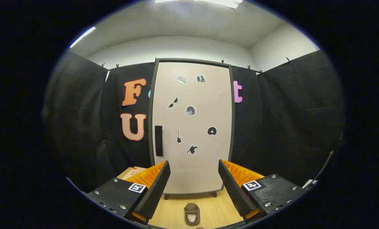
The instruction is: Open the shoe cabinet door, grab the shoes and put them into the shoe cabinet, then close the shoe cabinet door.
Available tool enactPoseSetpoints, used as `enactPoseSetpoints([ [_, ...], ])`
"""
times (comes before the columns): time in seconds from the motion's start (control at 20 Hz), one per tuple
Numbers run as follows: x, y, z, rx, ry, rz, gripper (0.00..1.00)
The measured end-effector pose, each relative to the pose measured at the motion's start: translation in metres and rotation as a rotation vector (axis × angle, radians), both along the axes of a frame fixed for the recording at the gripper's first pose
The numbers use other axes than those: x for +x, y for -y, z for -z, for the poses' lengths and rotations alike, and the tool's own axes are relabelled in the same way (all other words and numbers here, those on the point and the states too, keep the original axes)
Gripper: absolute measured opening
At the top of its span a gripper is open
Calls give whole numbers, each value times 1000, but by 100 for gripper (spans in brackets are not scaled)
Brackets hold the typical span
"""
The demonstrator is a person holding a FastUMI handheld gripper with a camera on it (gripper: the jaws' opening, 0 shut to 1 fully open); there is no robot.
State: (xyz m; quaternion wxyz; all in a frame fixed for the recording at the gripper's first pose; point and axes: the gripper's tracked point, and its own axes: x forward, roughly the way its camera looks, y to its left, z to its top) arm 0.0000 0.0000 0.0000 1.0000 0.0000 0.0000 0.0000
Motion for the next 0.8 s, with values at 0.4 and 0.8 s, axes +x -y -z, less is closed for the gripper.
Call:
enactPoseSetpoints([
  [0.4,3,-7,3,-9,-16,-9,95],
  [0.8,3,-16,4,-5,-21,-20,95],
])
